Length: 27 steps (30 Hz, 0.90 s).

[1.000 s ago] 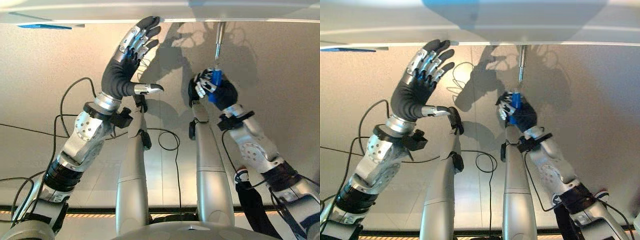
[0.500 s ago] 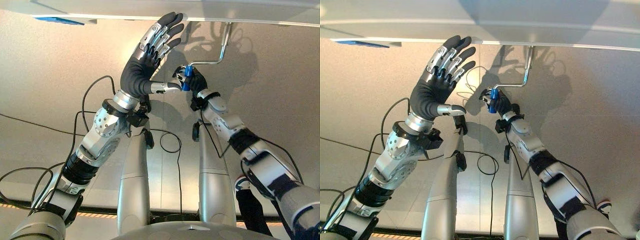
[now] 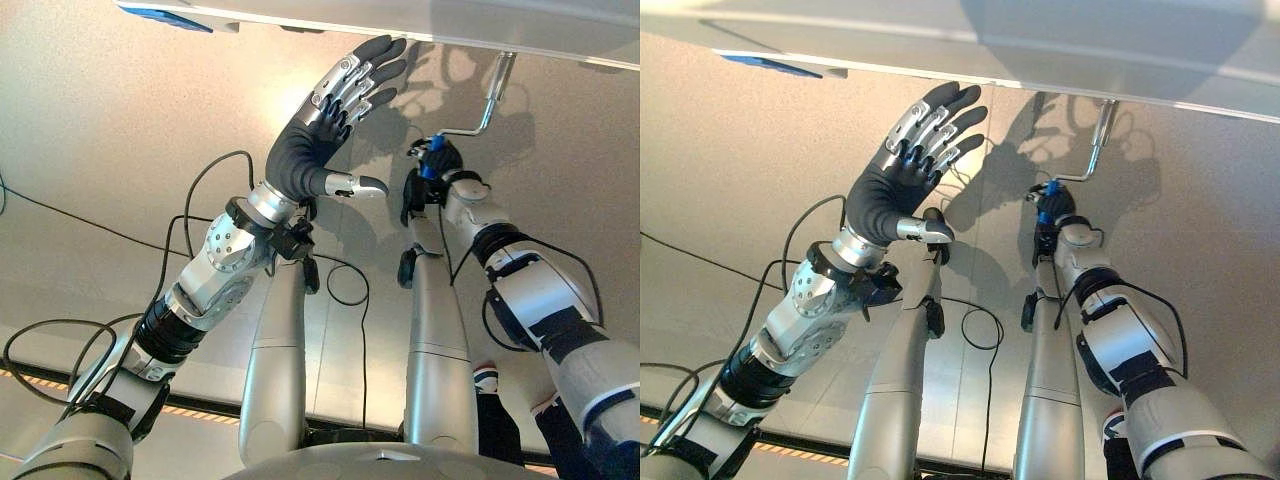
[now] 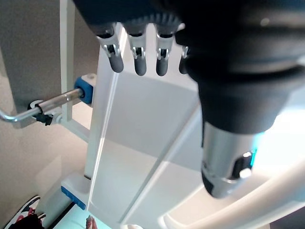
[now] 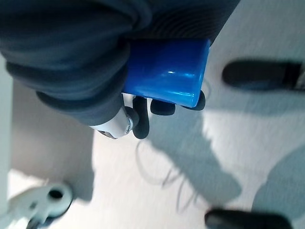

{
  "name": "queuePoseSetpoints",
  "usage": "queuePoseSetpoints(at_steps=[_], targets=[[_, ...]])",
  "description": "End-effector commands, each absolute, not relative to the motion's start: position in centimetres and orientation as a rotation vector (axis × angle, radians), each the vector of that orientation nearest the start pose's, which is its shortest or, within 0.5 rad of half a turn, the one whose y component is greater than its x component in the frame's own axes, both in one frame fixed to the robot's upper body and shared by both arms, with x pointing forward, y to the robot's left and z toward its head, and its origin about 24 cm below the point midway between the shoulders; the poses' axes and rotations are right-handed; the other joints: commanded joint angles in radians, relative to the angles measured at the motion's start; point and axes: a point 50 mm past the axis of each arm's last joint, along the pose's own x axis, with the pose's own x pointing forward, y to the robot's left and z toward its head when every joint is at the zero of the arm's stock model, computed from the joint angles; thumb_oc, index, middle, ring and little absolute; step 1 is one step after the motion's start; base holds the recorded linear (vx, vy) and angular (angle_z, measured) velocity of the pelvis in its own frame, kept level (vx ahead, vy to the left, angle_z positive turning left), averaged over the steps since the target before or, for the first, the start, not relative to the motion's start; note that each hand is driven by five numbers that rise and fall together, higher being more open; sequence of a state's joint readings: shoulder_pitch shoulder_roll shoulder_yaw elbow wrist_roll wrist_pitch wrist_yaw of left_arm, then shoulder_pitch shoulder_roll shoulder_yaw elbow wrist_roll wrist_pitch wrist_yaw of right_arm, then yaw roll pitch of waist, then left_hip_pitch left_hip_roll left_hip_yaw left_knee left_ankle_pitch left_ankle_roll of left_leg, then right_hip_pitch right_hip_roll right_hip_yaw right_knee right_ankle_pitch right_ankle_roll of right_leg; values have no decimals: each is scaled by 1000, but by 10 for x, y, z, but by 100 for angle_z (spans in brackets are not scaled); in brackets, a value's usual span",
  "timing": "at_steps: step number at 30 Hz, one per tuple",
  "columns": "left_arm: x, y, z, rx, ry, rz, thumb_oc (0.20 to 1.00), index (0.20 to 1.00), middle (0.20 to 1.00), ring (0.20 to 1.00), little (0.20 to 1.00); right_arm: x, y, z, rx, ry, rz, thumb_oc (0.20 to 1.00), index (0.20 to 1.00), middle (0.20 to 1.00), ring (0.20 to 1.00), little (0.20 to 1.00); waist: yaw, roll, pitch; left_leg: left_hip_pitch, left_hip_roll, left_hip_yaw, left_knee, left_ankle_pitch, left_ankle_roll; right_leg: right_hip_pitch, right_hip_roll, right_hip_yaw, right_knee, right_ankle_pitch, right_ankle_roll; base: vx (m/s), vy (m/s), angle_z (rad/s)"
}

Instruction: Raise the hospital bed

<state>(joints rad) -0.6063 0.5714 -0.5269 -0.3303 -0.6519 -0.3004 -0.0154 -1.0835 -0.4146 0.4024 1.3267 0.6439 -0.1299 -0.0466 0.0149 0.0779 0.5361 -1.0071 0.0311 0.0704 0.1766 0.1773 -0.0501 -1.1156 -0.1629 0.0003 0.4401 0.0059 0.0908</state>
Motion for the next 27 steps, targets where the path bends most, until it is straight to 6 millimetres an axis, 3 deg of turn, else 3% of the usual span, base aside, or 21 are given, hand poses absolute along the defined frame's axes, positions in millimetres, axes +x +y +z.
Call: queuePoseSetpoints(at_steps=[1, 2, 4, 9, 15, 20, 23, 24, 27], targets=[[227, 73, 253, -129, -925, -916, 1000, 1000, 1000, 1000, 1000, 400, -270, 145, -152, 107, -292, 200, 200, 200, 200, 200, -34, 68, -16, 42, -12, 15, 137, -164, -4, 78, 18, -33, -146, 100, 82, 0, 0, 0], [227, 73, 254, -131, -930, -920, 1000, 1000, 1000, 1000, 1000, 393, -289, 146, -111, 95, -370, 200, 200, 200, 200, 200, -39, 70, -16, 43, -12, 15, 137, -165, -4, 80, 17, -30, -146, 97, 82, 0, 0, 0], [227, 72, 254, -128, -931, -921, 1000, 1000, 1000, 1000, 1000, 390, -294, 145, -81, 86, -391, 200, 200, 200, 200, 200, -40, 71, -16, 46, -11, 17, 136, -166, -4, 82, 17, -29, -145, 96, 83, 0, 0, 0], [227, 76, 254, -97, -933, -916, 1000, 1000, 1000, 1000, 1000, 367, -331, 128, 2, 103, -527, 200, 200, 200, 200, 200, -57, 66, -16, 55, -10, 22, 135, -168, -4, 82, 21, -25, -142, 93, 81, 0, 0, 0], [228, 82, 253, -87, -930, -897, 1000, 1000, 1000, 1000, 1000, 347, -354, 109, 37, 133, -616, 200, 200, 200, 200, 200, -73, 55, -16, 60, -9, 22, 130, -169, -4, 85, 24, -24, -148, 95, 81, 0, -2, 1], [228, 89, 254, -67, -938, -866, 1000, 1000, 1000, 1000, 1000, 336, -367, 112, 71, 71, -661, 200, 200, 200, 200, 200, -82, 47, -16, 58, -7, 23, 132, -170, -4, 81, 27, -21, -144, 94, 80, -1, -3, 1], [228, 92, 254, -70, -939, -849, 1000, 1000, 1000, 1000, 1000, 339, -361, 116, 94, 8, -636, 200, 200, 200, 200, 200, -91, 39, -16, 59, -6, 24, 132, -171, -4, 82, 28, -20, -142, 93, 80, 0, 0, 0], [228, 99, 256, -71, -954, -811, 1000, 1000, 1000, 1000, 1000, 346, -338, 133, 98, -149, -526, 200, 200, 200, 200, 200, -108, 25, -16, 50, -4, 26, 135, -169, -4, 74, 32, -17, -142, 97, 80, 0, 0, 0], [228, 107, 257, -65, -971, -751, 1000, 1000, 1000, 1000, 1000, 330, -303, 153, 177, -399, -385, 200, 200, 200, 200, 200, -135, 2, -16, 50, -4, 25, 132, -169, -3, 71, 33, -13, -143, 98, 82, 2, -5, -1]])
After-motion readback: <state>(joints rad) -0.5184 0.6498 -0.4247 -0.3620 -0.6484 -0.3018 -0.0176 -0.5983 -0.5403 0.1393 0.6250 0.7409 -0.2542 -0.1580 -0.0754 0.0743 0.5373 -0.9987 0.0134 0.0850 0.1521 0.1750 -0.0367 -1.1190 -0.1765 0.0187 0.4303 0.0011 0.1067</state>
